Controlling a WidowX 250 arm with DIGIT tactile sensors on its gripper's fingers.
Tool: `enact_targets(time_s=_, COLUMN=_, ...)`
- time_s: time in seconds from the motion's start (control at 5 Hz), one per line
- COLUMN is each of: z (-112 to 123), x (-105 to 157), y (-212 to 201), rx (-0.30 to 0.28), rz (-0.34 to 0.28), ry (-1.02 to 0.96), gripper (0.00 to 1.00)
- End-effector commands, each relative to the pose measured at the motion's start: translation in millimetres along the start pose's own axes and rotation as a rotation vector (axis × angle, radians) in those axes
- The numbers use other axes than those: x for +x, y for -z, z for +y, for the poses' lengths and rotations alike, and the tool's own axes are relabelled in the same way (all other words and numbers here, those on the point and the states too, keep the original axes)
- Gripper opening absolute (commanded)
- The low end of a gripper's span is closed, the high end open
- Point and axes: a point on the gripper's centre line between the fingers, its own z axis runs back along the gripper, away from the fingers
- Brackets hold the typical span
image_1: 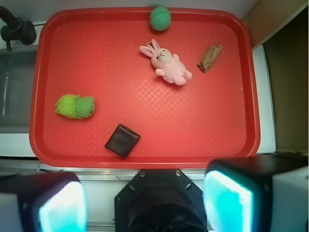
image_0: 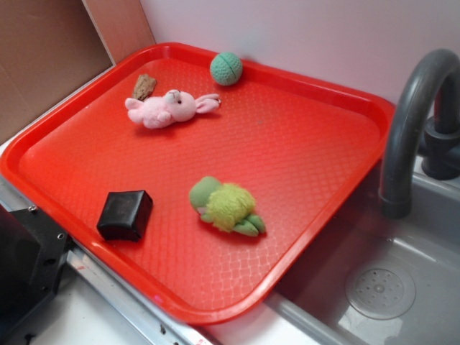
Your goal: Grab the green animal.
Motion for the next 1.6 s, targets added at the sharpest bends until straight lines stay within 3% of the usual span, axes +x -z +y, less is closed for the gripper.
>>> enact_targets(time_s=0.0, z=0.0, x=0.0, y=0.0, rx=0.0, rz=0.0, ry=0.0, gripper=1.0)
enact_targets(time_s=0.4, z=-21.3, x=37.5, y=22.5, rx=0.043, rz=-0.038, ry=0.44, gripper=1.0)
enact_targets(time_s=0.6, z=-45.0, x=49.9, y=39.7, rx=0.064, rz=-0.034, ry=0.694, gripper=1.0)
enact_targets(time_s=0.8, z=-64.2, x=58.1, y=59.5, rx=-0.042, rz=-0.071, ry=0.933, gripper=1.0)
enact_targets(time_s=1.0, z=-84.6, x=55.7, y=78.6, rx=-0.084, rz=-0.022, ry=1.18, gripper=1.0)
enact_targets(time_s=1.2, z=-103.1, x=53.1, y=102.2, rx=-0.081, rz=0.052, ry=1.317, gripper=1.0)
enact_targets(time_s=1.4, z=-120.6, x=55.1, y=134.6, rx=-0.027, rz=0.148, ry=1.348, gripper=1.0)
